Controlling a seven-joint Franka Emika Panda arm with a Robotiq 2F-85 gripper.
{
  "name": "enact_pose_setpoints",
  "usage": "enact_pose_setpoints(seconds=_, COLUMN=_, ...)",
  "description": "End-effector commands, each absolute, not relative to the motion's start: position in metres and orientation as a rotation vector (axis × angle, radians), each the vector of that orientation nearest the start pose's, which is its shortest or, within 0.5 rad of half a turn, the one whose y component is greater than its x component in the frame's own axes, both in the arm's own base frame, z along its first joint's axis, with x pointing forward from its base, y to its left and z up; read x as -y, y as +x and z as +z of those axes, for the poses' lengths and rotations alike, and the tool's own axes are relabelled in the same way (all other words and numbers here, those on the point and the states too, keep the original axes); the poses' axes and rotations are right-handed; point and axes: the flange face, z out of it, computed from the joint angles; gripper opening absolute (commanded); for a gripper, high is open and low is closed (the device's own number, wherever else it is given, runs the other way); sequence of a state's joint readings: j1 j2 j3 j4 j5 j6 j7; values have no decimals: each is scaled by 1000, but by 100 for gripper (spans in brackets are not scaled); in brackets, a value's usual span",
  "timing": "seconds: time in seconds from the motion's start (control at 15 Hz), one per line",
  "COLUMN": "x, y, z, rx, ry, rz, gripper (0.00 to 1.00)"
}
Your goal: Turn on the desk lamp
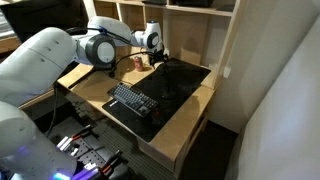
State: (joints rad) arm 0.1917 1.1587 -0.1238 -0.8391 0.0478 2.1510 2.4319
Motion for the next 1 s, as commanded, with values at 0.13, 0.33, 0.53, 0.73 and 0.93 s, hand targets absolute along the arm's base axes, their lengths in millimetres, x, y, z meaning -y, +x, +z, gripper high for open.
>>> enact_pose_setpoints(seconds=0.13, x=-103, y=806, z=200, rx=-2744, ry=-1215, rz=-132, gripper=100)
enact_pose_setpoints(seconds=0.33, x=-102, y=812, z=191, rx=-2695, ry=-1183, rz=-92, gripper=100)
enact_pose_setpoints(seconds=0.53, x=-98, y=816, z=184, rx=-2686, ry=-1156, rz=-128, gripper=100)
enact_pose_setpoints(seconds=0.73, x=-96, y=818, z=175, rx=-2685, ry=-1156, rz=-145, gripper=100)
enact_pose_setpoints(seconds=0.93, x=-98, y=818, z=165, rx=-2684, ry=-1159, rz=-126, gripper=100)
